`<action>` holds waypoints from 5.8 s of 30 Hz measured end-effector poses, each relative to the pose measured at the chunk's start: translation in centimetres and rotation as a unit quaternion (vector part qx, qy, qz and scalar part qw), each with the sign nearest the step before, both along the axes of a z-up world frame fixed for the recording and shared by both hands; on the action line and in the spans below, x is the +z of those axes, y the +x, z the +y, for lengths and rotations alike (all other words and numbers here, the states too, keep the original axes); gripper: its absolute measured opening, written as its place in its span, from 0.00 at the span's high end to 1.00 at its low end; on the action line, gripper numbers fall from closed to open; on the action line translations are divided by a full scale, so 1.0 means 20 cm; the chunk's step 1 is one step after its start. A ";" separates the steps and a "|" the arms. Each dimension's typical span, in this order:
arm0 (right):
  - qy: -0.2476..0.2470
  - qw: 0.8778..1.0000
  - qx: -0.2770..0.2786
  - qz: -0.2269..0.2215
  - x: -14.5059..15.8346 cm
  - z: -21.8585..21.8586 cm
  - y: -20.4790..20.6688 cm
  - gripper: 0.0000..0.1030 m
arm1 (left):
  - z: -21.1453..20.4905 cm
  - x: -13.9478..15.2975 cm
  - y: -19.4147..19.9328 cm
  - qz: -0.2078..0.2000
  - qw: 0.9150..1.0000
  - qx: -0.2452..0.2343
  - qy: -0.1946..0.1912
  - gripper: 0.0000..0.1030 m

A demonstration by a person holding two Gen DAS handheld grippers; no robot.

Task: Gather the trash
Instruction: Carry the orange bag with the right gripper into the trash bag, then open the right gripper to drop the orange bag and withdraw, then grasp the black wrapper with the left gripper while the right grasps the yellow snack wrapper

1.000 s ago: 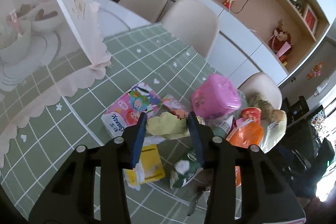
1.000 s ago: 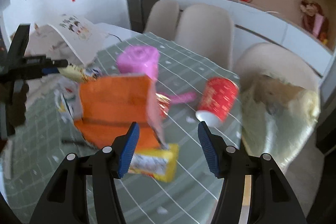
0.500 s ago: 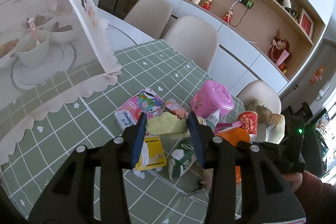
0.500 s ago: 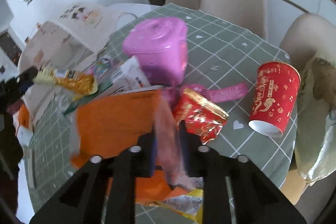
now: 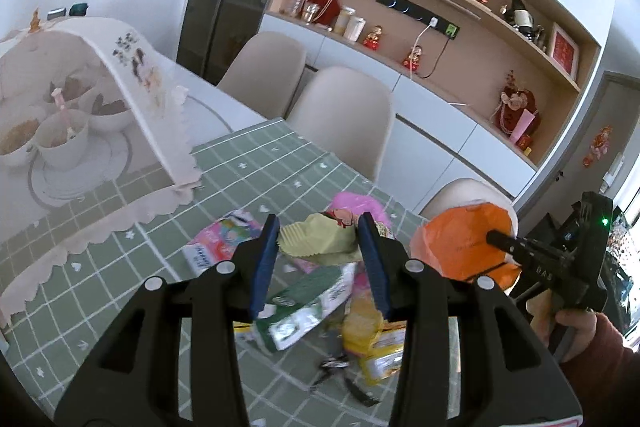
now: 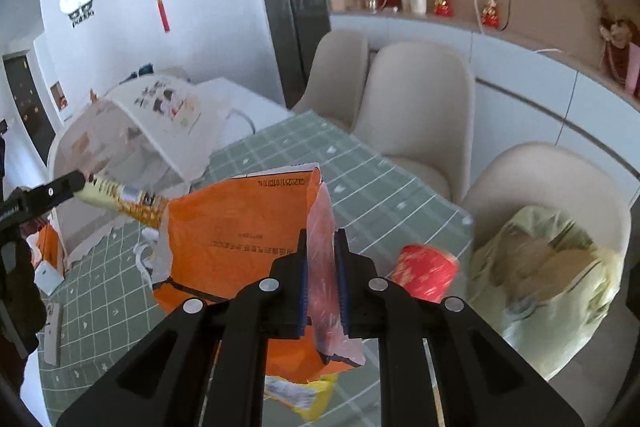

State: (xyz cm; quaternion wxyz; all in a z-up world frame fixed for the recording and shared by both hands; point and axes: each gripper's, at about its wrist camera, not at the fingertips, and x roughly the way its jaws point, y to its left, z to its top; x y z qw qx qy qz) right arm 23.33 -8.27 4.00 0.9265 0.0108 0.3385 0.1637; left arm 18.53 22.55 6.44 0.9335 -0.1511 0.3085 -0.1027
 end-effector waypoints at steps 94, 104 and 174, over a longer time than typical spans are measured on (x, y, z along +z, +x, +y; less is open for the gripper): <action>0.033 0.999 -0.009 0.021 -0.41 -0.83 0.01 0.51 | -0.47 -0.50 -0.09 0.108 0.988 0.073 0.085 0.32; -0.005 0.999 -0.019 0.047 -0.45 -0.56 -0.20 0.51 | -0.41 -0.50 -0.13 0.127 0.982 -0.047 0.130 0.32; -0.005 0.985 0.158 0.076 -0.45 -0.05 -0.29 0.79 | -0.32 -0.80 -0.15 0.170 0.975 -0.033 0.140 0.59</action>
